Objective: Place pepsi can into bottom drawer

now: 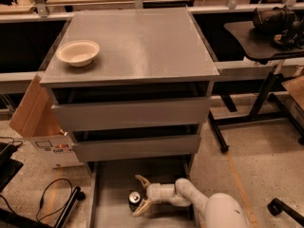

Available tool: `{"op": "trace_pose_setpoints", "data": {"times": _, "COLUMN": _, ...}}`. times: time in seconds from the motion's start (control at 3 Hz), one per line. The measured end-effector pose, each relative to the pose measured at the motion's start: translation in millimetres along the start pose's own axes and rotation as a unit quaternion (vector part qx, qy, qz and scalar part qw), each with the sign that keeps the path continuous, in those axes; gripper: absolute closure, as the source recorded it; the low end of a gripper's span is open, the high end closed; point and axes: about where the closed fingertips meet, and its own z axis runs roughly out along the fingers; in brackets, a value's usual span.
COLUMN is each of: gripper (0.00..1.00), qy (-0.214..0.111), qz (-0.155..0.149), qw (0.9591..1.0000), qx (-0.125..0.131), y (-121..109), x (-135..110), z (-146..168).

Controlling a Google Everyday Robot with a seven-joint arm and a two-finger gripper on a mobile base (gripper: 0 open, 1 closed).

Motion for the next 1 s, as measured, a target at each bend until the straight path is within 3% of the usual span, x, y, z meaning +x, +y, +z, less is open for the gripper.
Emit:
{"op": "trace_pose_setpoints", "data": {"times": 0.67, "gripper": 0.00, "qy": 0.007, "qz": -0.007, "qw": 0.9999, "qx": 0.004, "y": 7, "x": -9, "z": -7}}
{"op": "trace_pose_setpoints", "data": {"times": 1.0, "gripper": 0.00, "qy": 0.044, "qz": -0.045, "qw": 0.9969, "qx": 0.048, "y": -5, "x": -39, "z": -50}}
